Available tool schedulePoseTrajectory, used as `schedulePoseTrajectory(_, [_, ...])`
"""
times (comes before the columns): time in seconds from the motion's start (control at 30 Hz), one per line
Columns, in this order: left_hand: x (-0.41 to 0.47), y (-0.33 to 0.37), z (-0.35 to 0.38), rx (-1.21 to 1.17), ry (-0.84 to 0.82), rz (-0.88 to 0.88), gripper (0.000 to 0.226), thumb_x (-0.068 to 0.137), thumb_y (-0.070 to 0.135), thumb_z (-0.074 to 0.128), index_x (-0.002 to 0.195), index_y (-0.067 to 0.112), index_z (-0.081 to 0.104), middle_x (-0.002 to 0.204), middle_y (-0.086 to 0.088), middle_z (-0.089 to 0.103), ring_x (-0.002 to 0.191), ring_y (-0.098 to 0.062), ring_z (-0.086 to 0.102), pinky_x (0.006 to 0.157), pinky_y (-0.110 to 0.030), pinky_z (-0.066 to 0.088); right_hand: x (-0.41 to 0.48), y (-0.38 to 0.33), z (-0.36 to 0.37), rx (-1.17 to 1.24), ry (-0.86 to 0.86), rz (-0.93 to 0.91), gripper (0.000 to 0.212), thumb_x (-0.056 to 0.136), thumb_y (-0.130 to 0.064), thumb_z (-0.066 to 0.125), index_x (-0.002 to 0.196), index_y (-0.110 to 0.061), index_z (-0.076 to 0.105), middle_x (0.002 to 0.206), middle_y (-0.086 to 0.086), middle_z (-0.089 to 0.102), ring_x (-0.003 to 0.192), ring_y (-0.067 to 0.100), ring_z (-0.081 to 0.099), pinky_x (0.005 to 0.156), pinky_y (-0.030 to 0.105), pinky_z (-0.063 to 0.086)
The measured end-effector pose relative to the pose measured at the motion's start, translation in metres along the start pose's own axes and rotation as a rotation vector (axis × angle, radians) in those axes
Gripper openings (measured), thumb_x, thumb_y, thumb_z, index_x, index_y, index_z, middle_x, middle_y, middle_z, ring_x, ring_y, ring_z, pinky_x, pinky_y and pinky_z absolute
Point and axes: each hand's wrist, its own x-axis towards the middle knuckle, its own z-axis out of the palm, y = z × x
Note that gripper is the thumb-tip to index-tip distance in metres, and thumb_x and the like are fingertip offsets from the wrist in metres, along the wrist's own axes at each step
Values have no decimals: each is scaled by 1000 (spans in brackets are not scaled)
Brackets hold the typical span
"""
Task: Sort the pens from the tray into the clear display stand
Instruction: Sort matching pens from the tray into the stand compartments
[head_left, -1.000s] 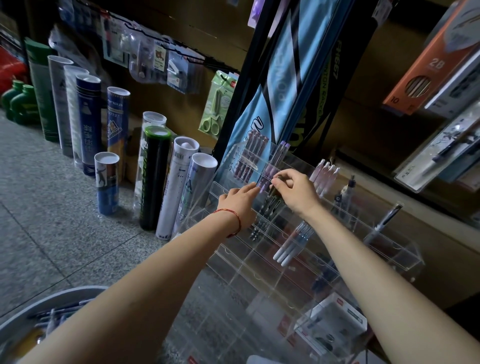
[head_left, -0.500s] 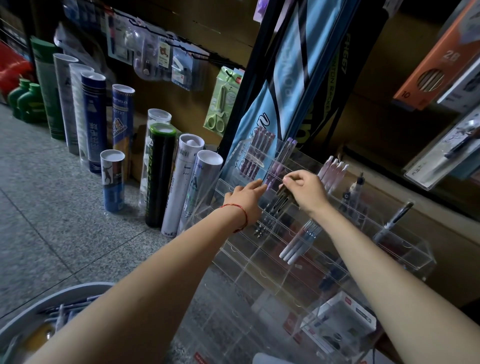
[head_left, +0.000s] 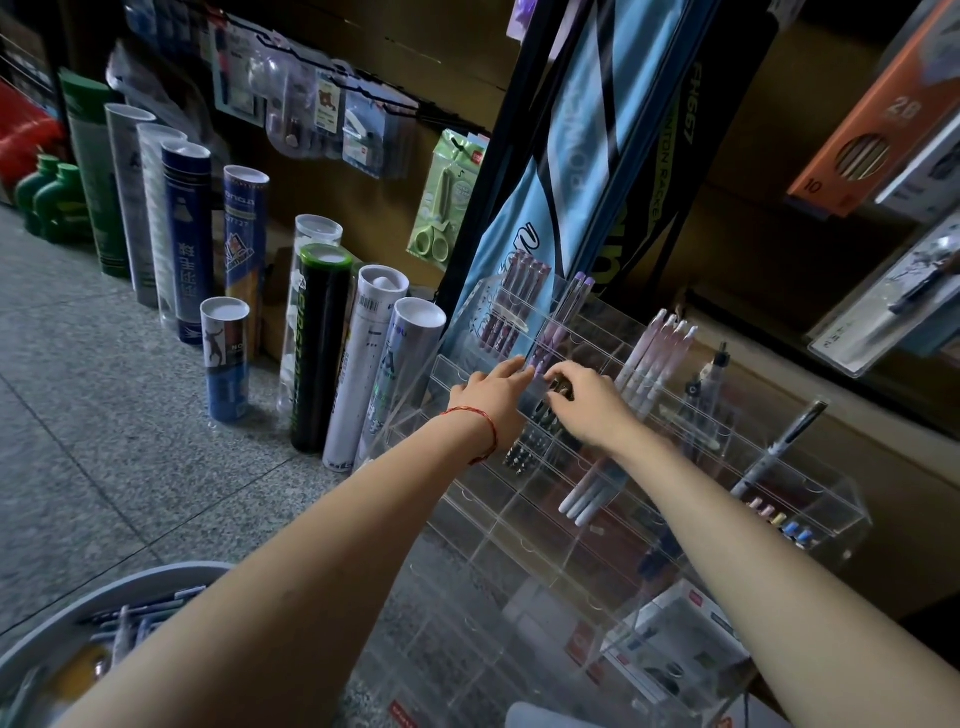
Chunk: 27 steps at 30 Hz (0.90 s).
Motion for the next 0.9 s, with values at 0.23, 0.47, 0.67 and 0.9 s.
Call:
schedulePoseTrajectory(0.23, [0,2,0,6,-21,-6,79,83,-8,39,148,30,14,157,11,2,142,-29,11,113,-49,16,7,-7,6,-95,0,-30,17,94,-19,52,107,-9,51,115,14,59,91,24,53,77,34,45])
schedulePoseTrajectory(0.47, [2,1,-1,87,-41,-2,78,86,-2,42,149,31,9,157,11,0,141,-29,14,112,-49,18,9,-8,10,-228,-49,3,25,93,-14,49,118,-11,43,122,18,49,104,35,53,86,43,46])
schedulePoseTrajectory(0.67, [0,-3,-1,101,-9,32,79,84,-5,40,149,29,10,157,9,2,141,-28,16,112,-47,20,2,-9,6,-293,-98,16,44,92,-21,55,131,-19,36,132,13,41,104,30,54,83,40,47])
schedulePoseTrajectory(0.9, [-18,-49,-26,-10,291,35,66,81,-8,40,142,17,34,152,-4,28,136,-25,33,110,-43,32,-17,-51,-25,-51,420,-174,29,91,-1,48,120,-6,49,111,11,59,79,16,52,59,18,45])
